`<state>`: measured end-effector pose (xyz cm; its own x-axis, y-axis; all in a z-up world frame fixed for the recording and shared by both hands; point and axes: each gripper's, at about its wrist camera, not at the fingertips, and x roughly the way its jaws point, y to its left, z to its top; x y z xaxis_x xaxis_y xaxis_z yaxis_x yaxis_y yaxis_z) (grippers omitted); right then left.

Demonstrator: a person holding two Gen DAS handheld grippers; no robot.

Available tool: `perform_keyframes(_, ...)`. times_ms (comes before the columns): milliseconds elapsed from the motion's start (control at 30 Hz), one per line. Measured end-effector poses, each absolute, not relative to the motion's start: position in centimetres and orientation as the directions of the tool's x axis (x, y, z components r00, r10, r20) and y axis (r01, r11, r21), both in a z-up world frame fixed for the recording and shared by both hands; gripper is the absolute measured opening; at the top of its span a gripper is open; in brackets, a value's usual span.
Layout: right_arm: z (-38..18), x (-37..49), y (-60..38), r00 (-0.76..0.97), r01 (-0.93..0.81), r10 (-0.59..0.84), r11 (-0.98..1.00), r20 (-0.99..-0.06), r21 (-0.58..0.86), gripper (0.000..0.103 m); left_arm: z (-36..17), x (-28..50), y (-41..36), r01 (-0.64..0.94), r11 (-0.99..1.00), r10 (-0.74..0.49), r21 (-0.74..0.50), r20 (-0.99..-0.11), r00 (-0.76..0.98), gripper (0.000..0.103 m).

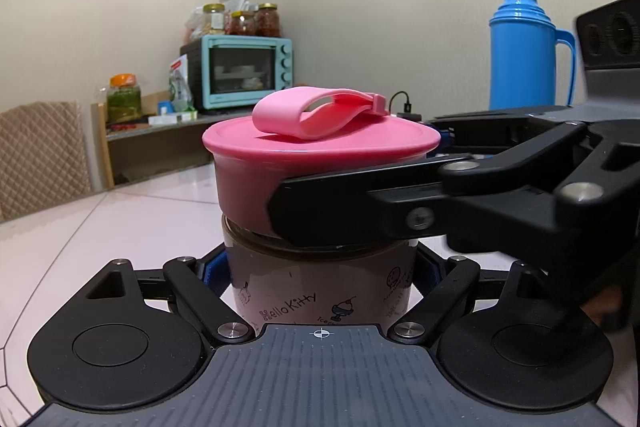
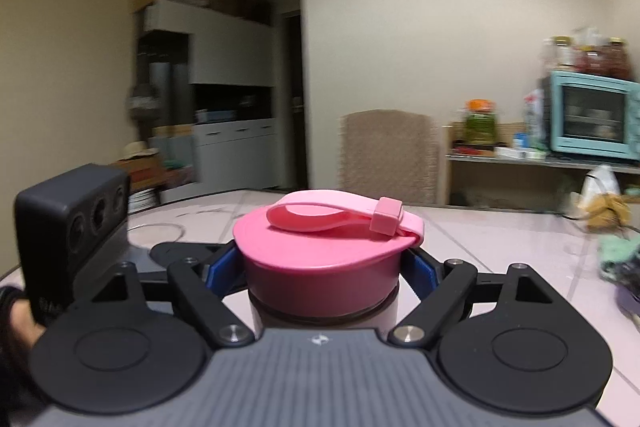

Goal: Unscrew bottle cap and pour
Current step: 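Open the right gripper, turn back, and regrip the pink lid, then twist the pink lid again with the right gripper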

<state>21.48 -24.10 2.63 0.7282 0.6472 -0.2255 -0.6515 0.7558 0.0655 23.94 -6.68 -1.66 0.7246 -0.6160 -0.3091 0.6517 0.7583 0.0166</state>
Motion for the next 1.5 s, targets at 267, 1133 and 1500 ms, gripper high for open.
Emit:
perform_keyframes(267, 3.1, 25.3, -27.3, 0.509, -0.831, 0.829, 0.543, -0.231, 0.12, 0.085, -1.7, 24.0, -6.6, 0.651, 0.758, -0.616, 0.017, -0.309, 0.725, 0.09)
perform_keyframes(1133, 3.4, 18.7, -22.3, 0.817, -0.543, 0.533, 0.839, -0.218, 0.018, 0.1, -1.7, 24.3, -6.5, 0.652, 0.758, -0.616, 0.016, -0.309, 0.724, 0.09)
perform_keyframes(1500, 2.6, 19.0, -20.1, 0.873, -0.433, 0.429, 0.901, -0.233, 0.038, 0.099, -1.7, 24.3, -6.5, 0.652, 0.758, -0.616, 0.017, -0.309, 0.724, 0.09)
